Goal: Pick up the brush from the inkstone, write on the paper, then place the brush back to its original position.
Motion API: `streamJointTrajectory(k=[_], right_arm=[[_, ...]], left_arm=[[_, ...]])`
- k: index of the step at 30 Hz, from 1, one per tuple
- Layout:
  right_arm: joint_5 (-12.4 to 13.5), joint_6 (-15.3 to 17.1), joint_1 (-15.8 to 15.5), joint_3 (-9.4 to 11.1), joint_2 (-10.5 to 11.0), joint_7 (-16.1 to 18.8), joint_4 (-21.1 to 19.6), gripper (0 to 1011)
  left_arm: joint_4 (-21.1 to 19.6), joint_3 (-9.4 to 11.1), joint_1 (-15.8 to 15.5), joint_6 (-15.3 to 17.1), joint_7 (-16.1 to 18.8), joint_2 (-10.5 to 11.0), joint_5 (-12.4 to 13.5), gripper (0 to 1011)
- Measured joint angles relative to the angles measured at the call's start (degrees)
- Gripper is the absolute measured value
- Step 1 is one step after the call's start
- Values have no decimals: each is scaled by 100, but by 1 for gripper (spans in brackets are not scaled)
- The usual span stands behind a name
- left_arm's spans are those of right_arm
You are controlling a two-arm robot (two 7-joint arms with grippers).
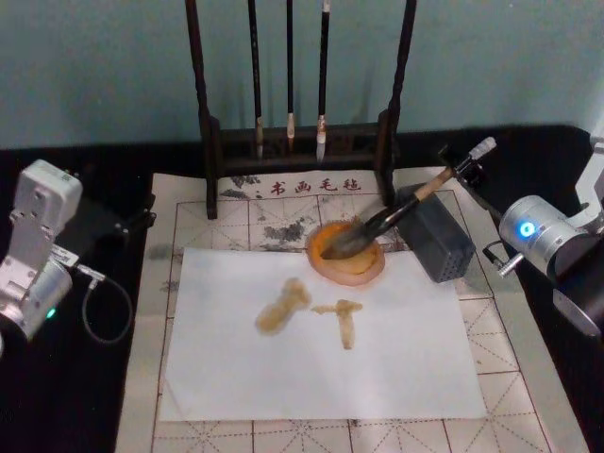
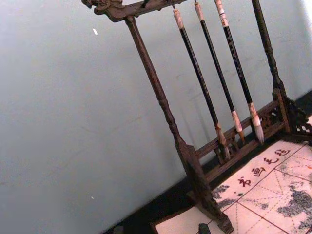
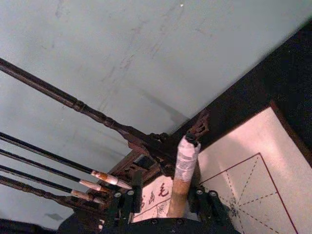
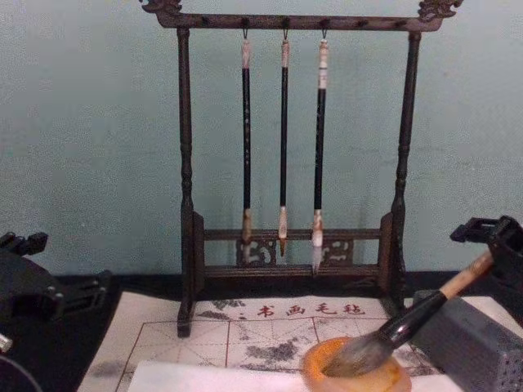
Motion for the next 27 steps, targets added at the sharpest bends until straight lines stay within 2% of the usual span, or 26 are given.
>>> streamJointTrajectory(k=[5, 6, 9, 15, 21, 27], right_arm=[[-2, 2, 0, 1, 0, 2, 0, 677], [-3, 3, 0, 1, 0, 3, 0, 736], [-4, 4, 0, 1, 0, 5, 0, 791], [-8, 5, 0, 0, 0, 8, 0, 978], [-4, -10, -4, -52, 46, 12, -8, 1000], [68, -20, -99, -136, 197, 13, -160, 1000]], left_arm=[[0, 0, 0, 0, 0, 0, 0, 1001], [0, 0, 0, 0, 0, 0, 0, 1001], [0, 0, 0, 0, 0, 0, 0, 1001], [0, 0, 0, 0, 0, 0, 0, 1001], [0, 0, 0, 0, 0, 0, 0, 1001], [0, 0, 0, 0, 0, 0, 0, 1001]])
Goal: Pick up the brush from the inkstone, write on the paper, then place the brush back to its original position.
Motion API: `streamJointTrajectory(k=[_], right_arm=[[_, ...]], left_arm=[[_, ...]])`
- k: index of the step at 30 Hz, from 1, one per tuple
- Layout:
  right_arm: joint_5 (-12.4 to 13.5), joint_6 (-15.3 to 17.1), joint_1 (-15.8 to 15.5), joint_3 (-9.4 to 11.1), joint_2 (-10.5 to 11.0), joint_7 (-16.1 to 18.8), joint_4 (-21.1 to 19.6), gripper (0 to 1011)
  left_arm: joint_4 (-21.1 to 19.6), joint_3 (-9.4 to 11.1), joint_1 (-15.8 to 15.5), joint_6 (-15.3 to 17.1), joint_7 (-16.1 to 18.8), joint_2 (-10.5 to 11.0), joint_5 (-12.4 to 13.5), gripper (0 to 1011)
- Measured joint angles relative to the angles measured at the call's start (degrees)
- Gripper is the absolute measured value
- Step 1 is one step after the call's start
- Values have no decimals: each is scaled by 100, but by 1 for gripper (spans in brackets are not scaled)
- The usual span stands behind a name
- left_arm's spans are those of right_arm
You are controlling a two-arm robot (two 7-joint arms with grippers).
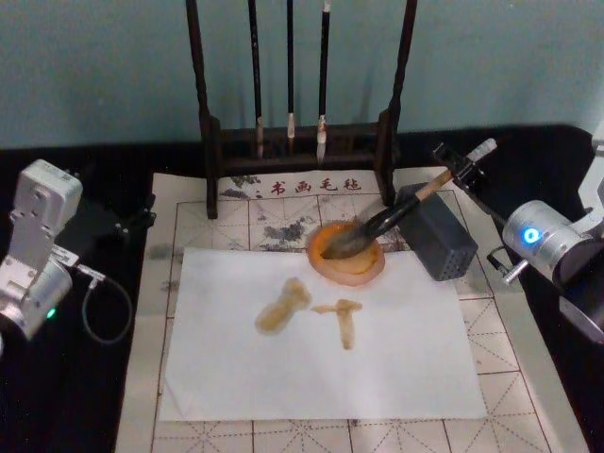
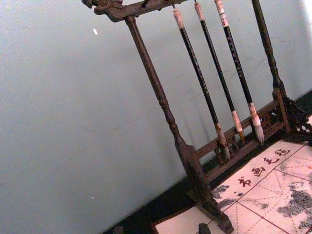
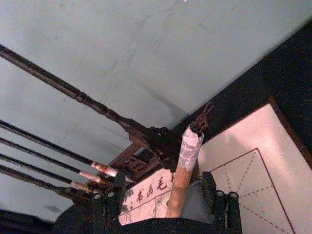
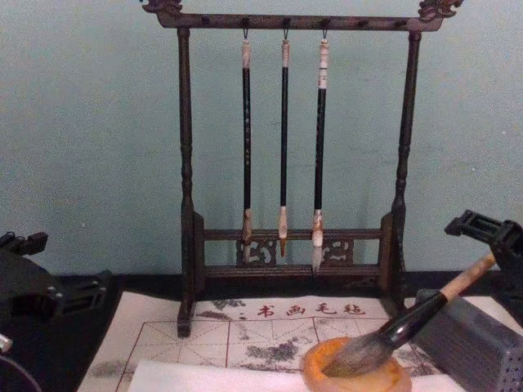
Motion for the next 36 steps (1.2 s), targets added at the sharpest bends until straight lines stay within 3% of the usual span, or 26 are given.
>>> streamJointTrajectory(k=[7, 14, 19, 22, 26, 29, 36], right_arm=[[26, -114, -327, -74, 321, 59, -435, 1000], [-353, -472, -607, -240, 667, 203, -717, 1000], [-921, -804, -806, -396, 900, 266, -888, 1000], [-1511, -1075, -889, -544, 1023, 291, -924, 1000], [-1985, -1299, -919, -670, 1095, 292, -925, 1000], [-2635, -1632, -943, -841, 1166, 278, -905, 1000], [-3443, -1938, -950, -1056, 1240, 237, -863, 1000]], left_arm=[[0, 0, 0, 0, 0, 0, 0, 1001], [0, 0, 0, 0, 0, 0, 0, 1001], [0, 0, 0, 0, 0, 0, 0, 1001], [0, 0, 0, 0, 0, 0, 0, 1001], [0, 0, 0, 0, 0, 0, 0, 1001], [0, 0, 0, 0, 0, 0, 0, 1001], [0, 0, 0, 0, 0, 0, 0, 1001]])
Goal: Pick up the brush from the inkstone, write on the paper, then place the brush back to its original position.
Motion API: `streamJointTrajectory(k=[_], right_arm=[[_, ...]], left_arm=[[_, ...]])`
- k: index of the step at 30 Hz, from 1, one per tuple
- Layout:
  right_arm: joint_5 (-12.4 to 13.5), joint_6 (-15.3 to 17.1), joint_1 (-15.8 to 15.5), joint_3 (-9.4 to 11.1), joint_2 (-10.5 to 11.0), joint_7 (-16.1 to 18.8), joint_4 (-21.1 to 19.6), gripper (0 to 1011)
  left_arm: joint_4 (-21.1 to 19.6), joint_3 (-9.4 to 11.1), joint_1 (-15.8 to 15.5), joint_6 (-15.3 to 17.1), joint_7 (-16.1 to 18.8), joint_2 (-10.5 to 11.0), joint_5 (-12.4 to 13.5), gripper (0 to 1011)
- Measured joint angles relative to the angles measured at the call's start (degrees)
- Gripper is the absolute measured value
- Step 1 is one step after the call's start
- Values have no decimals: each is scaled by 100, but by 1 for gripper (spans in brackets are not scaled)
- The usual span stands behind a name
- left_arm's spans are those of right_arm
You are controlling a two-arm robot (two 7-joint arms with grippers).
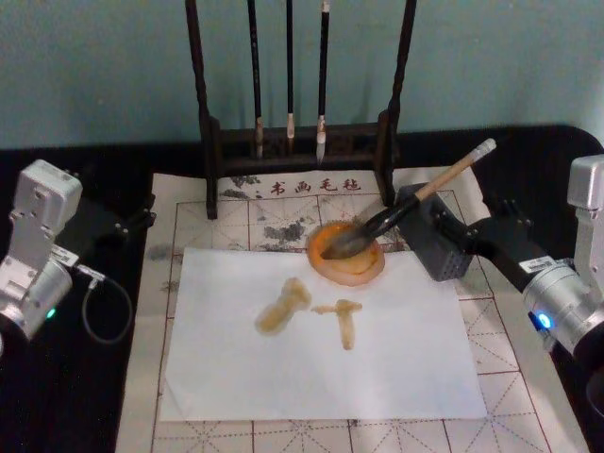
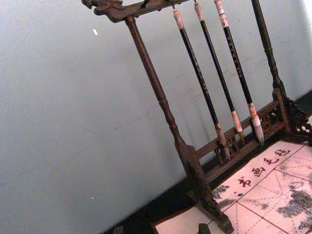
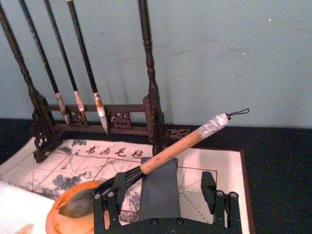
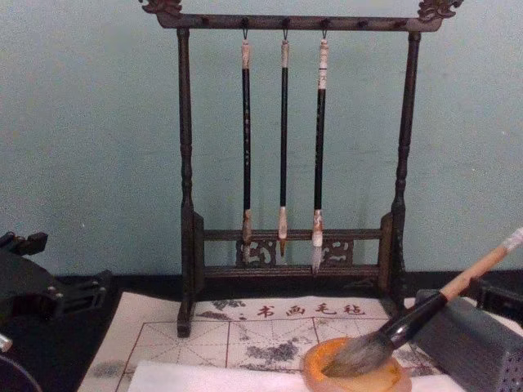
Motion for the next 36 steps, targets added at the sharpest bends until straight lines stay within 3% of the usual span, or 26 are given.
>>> streamJointTrajectory(k=[7, 36], right_arm=[[-401, -71, -1, -64, 8, -75, 17, 1000], [-319, -66, 2, -52, 8, -56, 19, 1000]], left_arm=[[0, 0, 0, 0, 0, 0, 0, 1001], [0, 0, 0, 0, 0, 0, 0, 1001]])
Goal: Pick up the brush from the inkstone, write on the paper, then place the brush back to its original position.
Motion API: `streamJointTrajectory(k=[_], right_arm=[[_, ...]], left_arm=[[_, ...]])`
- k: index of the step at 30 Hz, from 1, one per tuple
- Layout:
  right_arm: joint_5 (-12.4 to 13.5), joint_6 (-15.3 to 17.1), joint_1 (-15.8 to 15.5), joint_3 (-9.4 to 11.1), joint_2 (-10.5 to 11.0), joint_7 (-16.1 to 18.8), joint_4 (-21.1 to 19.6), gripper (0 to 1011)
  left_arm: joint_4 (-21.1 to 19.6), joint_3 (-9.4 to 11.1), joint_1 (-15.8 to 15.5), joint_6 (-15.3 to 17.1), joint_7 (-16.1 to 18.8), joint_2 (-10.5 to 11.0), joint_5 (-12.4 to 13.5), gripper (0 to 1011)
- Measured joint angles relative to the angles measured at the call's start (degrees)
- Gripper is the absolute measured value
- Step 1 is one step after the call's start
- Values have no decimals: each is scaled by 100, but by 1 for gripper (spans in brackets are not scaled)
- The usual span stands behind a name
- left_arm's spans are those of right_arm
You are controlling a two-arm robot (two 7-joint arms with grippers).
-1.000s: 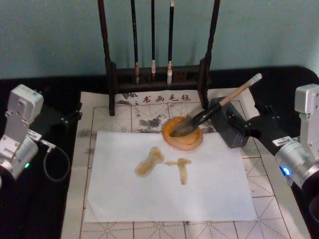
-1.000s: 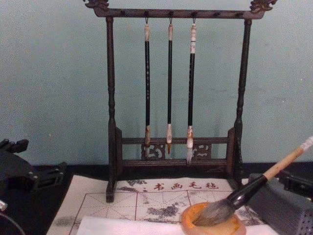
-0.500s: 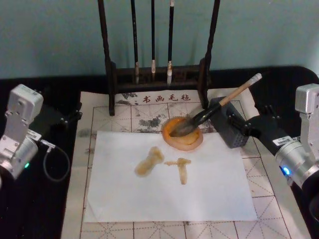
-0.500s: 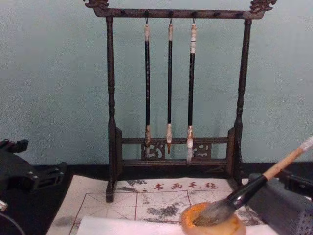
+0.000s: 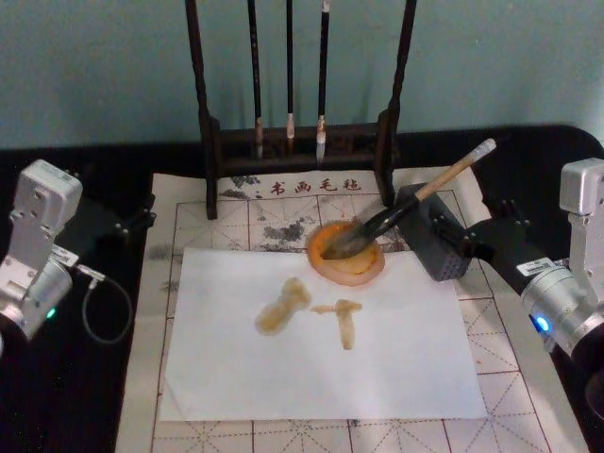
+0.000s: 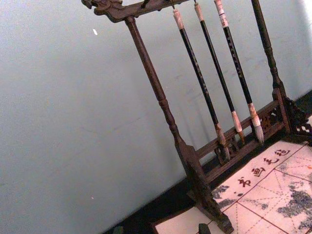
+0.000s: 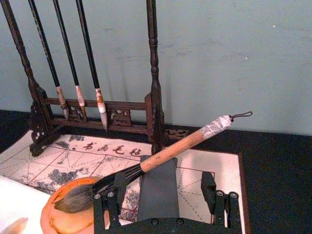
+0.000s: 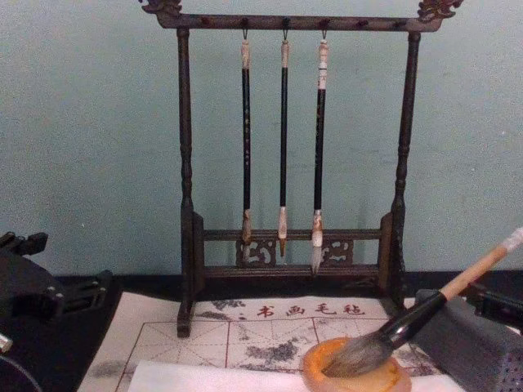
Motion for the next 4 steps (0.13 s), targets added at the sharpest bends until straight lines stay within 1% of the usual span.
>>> streamJointTrajectory(k=[4], right_arm=[[3, 2, 0, 0, 0, 1, 0, 1000]], left_arm=[[0, 0, 0, 0, 0, 0, 0, 1001]])
